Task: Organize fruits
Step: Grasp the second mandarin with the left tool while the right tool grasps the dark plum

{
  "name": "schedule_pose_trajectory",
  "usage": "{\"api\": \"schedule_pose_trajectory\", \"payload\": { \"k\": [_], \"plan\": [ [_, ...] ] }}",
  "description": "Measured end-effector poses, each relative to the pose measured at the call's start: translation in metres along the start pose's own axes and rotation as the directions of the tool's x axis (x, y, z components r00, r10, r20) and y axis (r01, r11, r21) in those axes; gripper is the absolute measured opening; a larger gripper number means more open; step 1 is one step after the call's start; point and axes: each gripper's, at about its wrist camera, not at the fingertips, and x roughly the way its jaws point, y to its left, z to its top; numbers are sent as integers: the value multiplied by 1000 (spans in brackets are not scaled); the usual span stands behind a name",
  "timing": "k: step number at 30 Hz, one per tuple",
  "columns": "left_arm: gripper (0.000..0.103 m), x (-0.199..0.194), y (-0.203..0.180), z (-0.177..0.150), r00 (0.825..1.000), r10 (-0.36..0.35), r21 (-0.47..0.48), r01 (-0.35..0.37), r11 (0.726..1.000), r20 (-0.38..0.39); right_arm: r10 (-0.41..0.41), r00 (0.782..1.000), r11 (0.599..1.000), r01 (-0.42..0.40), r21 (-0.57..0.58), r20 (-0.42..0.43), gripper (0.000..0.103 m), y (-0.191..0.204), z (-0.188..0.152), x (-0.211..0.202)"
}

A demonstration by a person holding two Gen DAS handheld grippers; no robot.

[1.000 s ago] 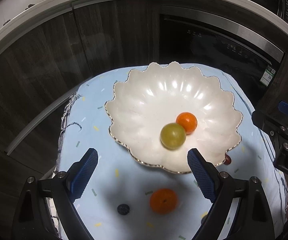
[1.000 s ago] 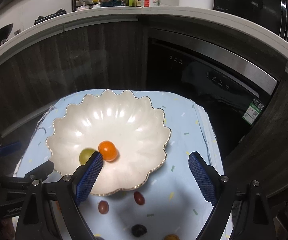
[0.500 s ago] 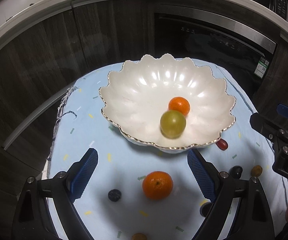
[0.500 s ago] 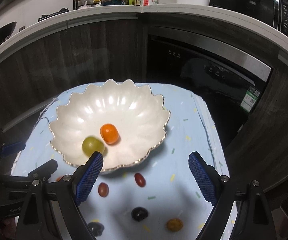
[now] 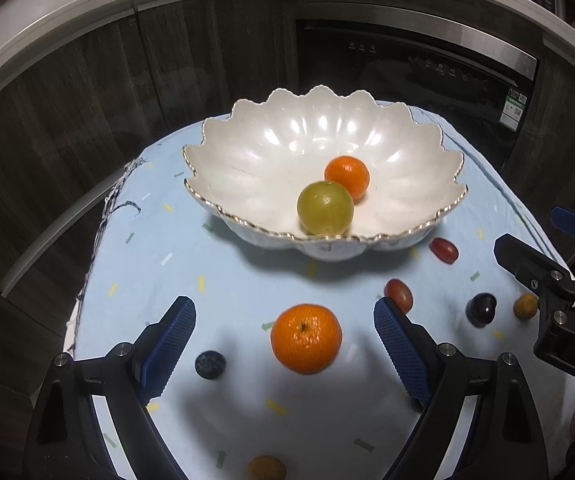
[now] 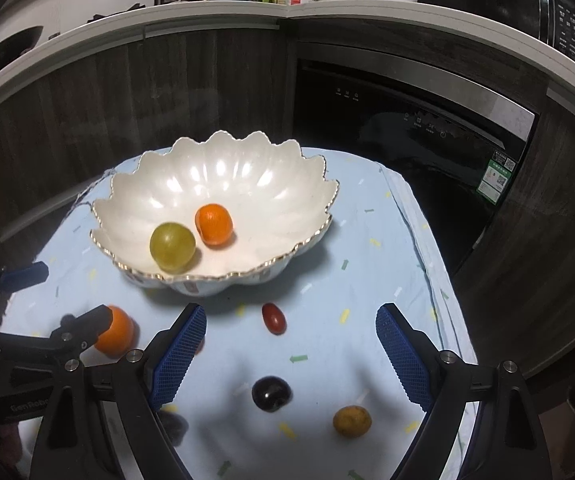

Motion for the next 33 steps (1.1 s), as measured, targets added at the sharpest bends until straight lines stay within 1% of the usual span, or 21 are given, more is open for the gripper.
{"api": "schedule_pose_trajectory", "payload": {
  "k": [3,8,9,11,14,15,18,22,26,29,31,32,33],
  "plan": [
    [91,3,-2,-7,1000,7,10,-7,1000,11,-1,1000,1000,1,-12,8,88,1,-8,3],
    [91,9,-5,-17,1000,14,10,-14,1000,21,9,1000,1000,-9,-17,-9,86,1,-19,9],
    [91,11,-4,-18,1000,15,7,-15,1000,22,12,1000,1000,-12,-18,-12,84,1,-22,10],
    [91,14,-4,-21,1000,16,4,-16,1000,22,18,999,1000,-18,-19,-27,78,2,-25,14],
    [91,18,-4,-24,1000,10,-1,-10,1000,22,30,998,999,-31,-25,-52,72,5,-32,20],
    [90,20,-4,-25,1000,8,-1,-8,1000,21,32,998,999,-34,-28,-58,72,6,-34,21],
    [86,26,-5,-28,1000,12,-3,-12,1000,14,38,996,999,-41,-31,-75,66,6,-40,26],
    [84,32,-6,-30,1000,8,-9,-8,1000,-5,49,993,998,-53,-32,-109,51,6,-46,34],
    [82,34,-7,-30,1000,11,-3,-11,1000,-9,63,989,998,-66,-19,-131,50,4,-50,39],
    [76,37,-7,-30,1000,3,-4,-3,1000,-20,74,986,997,-76,-7,-148,50,3,-52,42],
    [64,38,-7,-30,1000,-6,-5,6,1000,-26,81,985,997,-82,0,-155,48,3,-53,44],
    [61,39,-7,-31,999,-8,-4,8,1000,-33,84,984,996,-85,1,-159,45,3,-54,45],
    [60,41,-7,-30,999,-12,-6,12,1000,-39,86,983,996,-87,2,-164,43,3,-54,46]
  ]
}}
